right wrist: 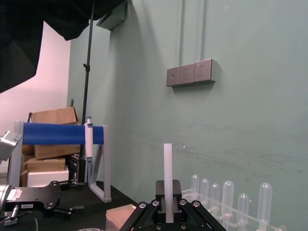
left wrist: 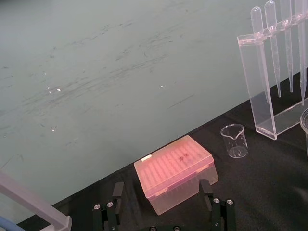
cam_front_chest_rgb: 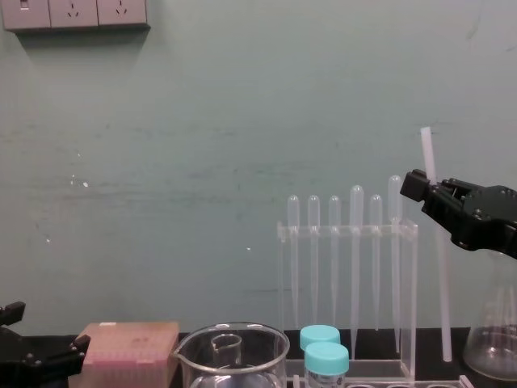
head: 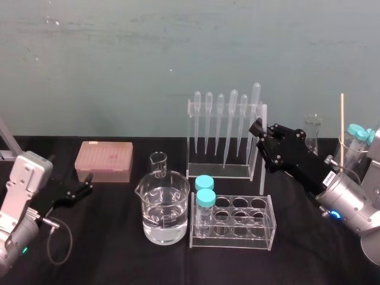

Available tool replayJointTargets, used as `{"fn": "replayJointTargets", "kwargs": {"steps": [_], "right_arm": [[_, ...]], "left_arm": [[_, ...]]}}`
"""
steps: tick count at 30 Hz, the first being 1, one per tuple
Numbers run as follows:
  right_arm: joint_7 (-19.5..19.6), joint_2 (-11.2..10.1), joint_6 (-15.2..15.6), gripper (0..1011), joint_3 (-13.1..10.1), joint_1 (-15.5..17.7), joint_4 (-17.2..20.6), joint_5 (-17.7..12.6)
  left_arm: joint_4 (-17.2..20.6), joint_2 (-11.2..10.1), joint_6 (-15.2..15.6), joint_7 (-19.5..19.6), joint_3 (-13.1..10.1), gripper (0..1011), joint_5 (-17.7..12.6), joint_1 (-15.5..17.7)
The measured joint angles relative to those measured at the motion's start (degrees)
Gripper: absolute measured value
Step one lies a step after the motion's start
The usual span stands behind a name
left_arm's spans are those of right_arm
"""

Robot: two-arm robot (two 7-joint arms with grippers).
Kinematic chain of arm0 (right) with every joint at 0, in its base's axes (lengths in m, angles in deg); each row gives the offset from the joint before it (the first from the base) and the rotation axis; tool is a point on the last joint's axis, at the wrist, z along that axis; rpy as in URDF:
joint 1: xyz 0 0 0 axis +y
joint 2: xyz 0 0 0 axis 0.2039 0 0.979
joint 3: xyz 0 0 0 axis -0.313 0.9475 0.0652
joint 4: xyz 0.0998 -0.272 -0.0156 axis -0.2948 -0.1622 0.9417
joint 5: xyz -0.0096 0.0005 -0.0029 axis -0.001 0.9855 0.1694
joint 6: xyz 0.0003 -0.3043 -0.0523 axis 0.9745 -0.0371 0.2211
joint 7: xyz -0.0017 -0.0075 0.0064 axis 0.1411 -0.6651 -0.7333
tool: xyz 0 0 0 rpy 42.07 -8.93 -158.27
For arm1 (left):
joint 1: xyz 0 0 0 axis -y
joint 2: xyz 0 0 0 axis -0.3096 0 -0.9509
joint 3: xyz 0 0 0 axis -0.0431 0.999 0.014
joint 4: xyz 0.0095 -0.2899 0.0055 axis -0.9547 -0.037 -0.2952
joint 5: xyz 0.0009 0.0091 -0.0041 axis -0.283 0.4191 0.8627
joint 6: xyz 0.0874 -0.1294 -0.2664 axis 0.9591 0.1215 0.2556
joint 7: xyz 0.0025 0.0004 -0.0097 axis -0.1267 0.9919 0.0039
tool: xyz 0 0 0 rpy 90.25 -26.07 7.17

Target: Pick up the stirring rod with one hand, then place it down.

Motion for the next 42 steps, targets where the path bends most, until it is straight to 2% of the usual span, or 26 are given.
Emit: {"fn": "replayJointTargets", "kwargs": {"steps": [42], "right_arm": [[0.0, 0.0, 0.0, 70, 0.0, 0.0, 0.0, 0.0]], "left_arm": [[0.0, 0.0, 0.0, 0.0, 0.0, 1000, 0.0, 0.0]]}}
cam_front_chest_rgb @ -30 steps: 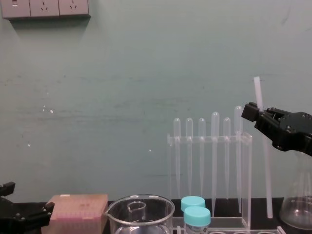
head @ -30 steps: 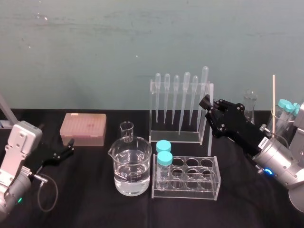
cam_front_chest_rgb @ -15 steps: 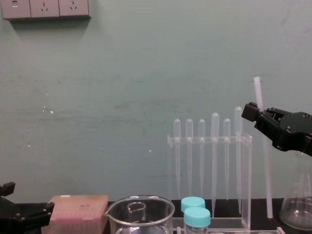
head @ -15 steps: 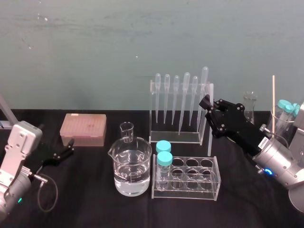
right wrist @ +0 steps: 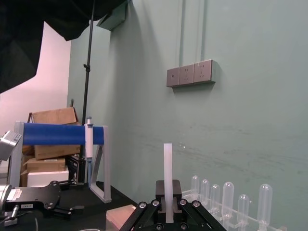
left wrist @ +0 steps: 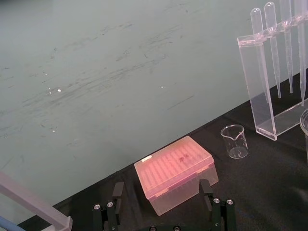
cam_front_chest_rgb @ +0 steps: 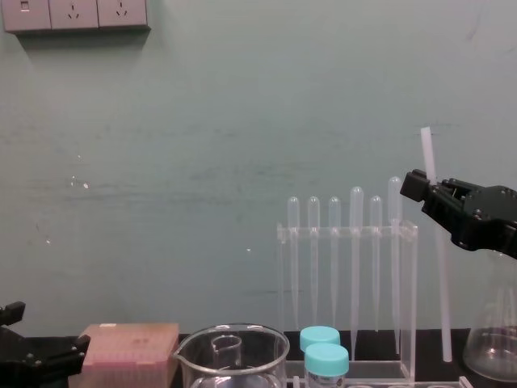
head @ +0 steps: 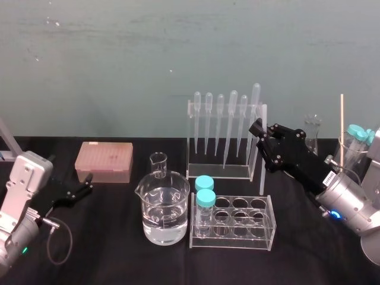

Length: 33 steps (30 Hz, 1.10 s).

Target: Pick up the stirring rod with one hand, then place it down.

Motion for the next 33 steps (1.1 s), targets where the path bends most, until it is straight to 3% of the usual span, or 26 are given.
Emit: {"fn": "replayJointTargets", "kwargs": {"steps": [33], "right_arm": [[0.0, 0.0, 0.0, 70, 0.0, 0.0, 0.0, 0.0]], "left_arm": [[0.0, 0.0, 0.0, 0.0, 0.0, 1000, 0.0, 0.0]]}}
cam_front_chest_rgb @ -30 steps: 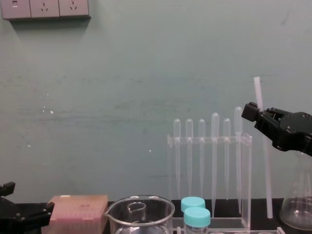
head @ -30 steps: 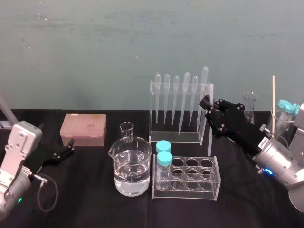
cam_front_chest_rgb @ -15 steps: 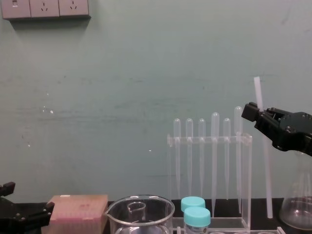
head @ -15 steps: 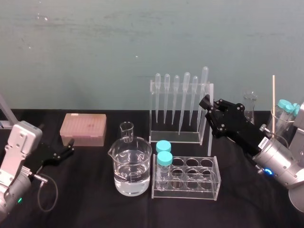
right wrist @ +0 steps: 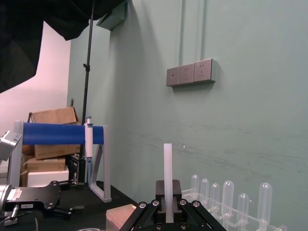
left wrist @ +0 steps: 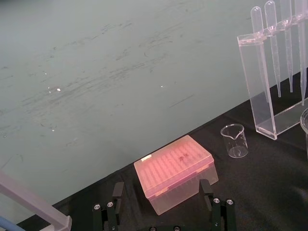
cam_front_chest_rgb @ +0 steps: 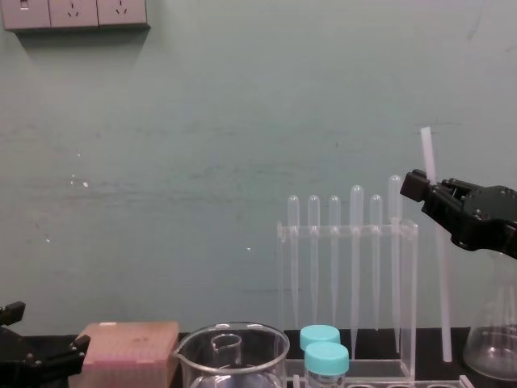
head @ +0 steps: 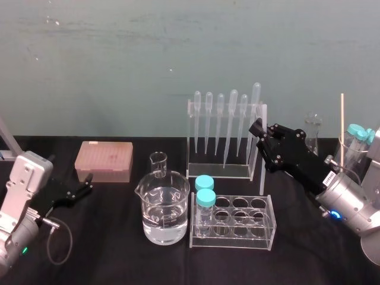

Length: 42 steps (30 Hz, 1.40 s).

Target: Pick up the stirring rod with one hand, then place it down.

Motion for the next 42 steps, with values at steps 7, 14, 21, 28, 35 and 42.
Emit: {"fn": "replayJointTargets", "kwargs": {"steps": [7, 14, 21, 28, 35, 42], "right_arm": [[0.0, 0.0, 0.0, 70, 0.0, 0.0, 0.0, 0.0], [0.0, 0.0, 0.0, 70, 0.0, 0.0, 0.0, 0.0], [0.0, 0.0, 0.0, 70, 0.0, 0.0, 0.0, 0.0], [0.0, 0.0, 0.0, 70, 0.0, 0.0, 0.0, 0.0], [-0.3, 0.0, 0.1, 70, -0.2, 0.0, 0.1, 0.3], [-2.3, -1.1, 1.1, 70, -0.3, 0.7, 1.5, 0.2]], "left_arm": [[0.0, 0.0, 0.0, 0.0, 0.0, 1000, 0.0, 0.0], [0.0, 0.0, 0.0, 0.0, 0.0, 1000, 0.0, 0.0], [0.0, 0.0, 0.0, 0.0, 0.0, 1000, 0.0, 0.0], [0.0, 0.0, 0.0, 0.0, 0.0, 1000, 0.0, 0.0], [0.0, 0.0, 0.0, 0.0, 0.0, 1000, 0.0, 0.0], [0.0, 0.0, 0.0, 0.0, 0.0, 1000, 0.0, 0.0]]}}
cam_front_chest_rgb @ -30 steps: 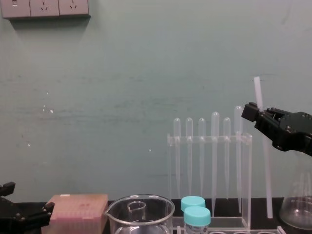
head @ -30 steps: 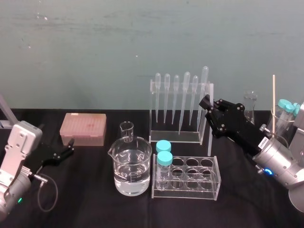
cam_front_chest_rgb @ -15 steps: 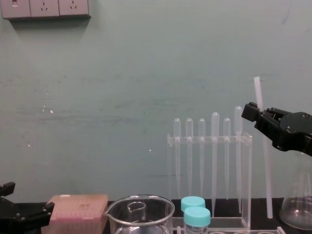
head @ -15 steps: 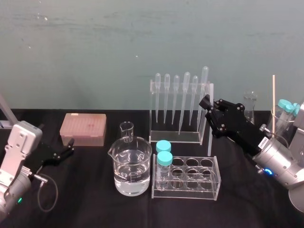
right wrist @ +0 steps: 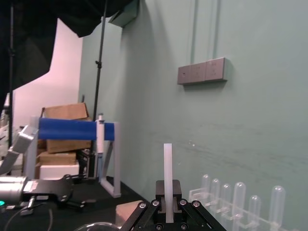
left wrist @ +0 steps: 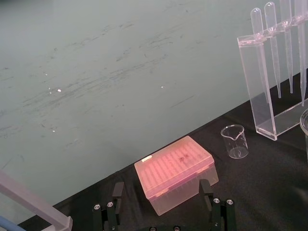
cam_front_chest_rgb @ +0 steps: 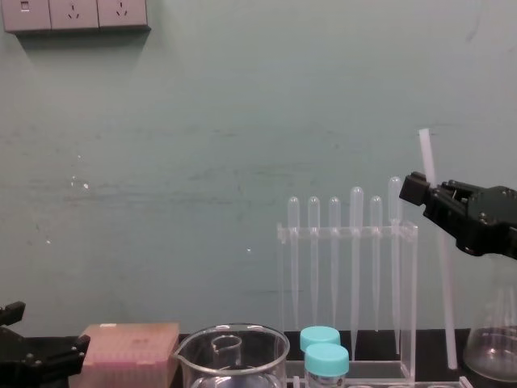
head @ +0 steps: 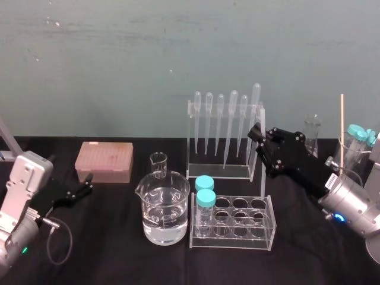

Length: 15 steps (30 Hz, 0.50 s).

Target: Pick up the stirring rod with one hand, then place it down.

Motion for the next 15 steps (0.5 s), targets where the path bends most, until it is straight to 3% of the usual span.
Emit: {"fn": "replayJointTargets", "kwargs": {"steps": [15], "right_arm": [[-1.7, -1.8, 1.7, 70, 1.4, 1.9, 1.6, -0.3]], "left_arm": [[0.0, 0.0, 0.0, 0.0, 0.0, 1000, 0.0, 0.0]]}}
